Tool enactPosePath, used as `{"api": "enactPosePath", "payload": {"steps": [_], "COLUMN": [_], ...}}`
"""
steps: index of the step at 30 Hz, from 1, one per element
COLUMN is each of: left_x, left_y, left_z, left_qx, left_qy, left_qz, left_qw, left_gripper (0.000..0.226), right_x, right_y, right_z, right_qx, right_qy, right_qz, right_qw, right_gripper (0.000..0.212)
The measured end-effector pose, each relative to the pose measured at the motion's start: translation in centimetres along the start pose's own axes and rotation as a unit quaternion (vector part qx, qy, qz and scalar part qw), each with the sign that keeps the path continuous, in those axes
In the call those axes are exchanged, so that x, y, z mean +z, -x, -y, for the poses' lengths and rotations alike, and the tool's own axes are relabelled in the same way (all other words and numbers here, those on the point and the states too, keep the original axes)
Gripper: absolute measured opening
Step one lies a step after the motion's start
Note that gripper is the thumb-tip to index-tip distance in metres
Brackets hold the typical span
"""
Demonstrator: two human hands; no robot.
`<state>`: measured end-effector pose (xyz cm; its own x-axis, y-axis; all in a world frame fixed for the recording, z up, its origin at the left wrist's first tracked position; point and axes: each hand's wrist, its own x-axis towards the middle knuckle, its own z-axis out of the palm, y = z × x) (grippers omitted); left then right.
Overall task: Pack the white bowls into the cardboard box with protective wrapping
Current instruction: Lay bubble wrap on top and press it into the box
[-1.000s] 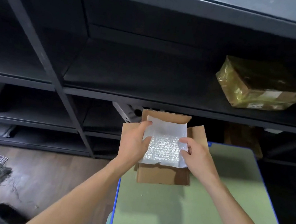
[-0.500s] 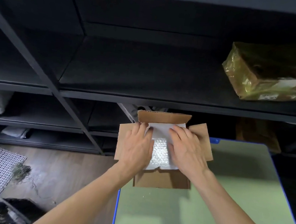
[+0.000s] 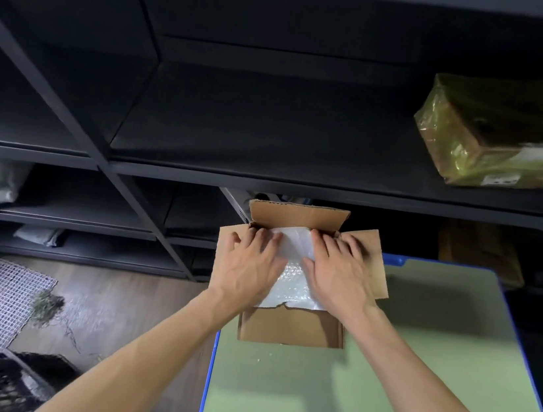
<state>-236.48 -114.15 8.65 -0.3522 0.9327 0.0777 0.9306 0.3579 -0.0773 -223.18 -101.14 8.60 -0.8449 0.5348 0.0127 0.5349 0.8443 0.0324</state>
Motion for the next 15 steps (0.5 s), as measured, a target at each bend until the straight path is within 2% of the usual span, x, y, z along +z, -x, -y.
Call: {"api": "enactPosePath", "payload": {"steps": [3,6,9,15], "left_x": [0.5,0.7,1.0,0.4], "left_y": [0.2,0.4,0.5,0.2], "left_z": [0.3,0.8,1.6,2.4], "left_qx": [-0.023,-0.020,0.025,0.071], "left_qy": [-0.001,-0.001,0.006,-0.006], "left_qz": [0.070,0.085,0.095,0.096], "left_qw": [0.997,0.996,0.995,0.993], "left_gripper": [0.068,0.080,0.092,0.095], "right_x": [-0.2,-0.2,0.0,-1.2], "right_y": [0.1,0.1,0.1,1.9], "right_z": [-0.2,-0.4,-0.4,-1.7], "right_qx": [-0.002,0.000,0.003,-0.057], "right_qy": [0.005,0.008,-0.002,-0.063], "right_qz": [0.003,0.002,0.008,0.013], "right_qw": [1.000,1.000,1.000,0.996], "right_gripper": [0.052,0.049,0.048,0.060]}}
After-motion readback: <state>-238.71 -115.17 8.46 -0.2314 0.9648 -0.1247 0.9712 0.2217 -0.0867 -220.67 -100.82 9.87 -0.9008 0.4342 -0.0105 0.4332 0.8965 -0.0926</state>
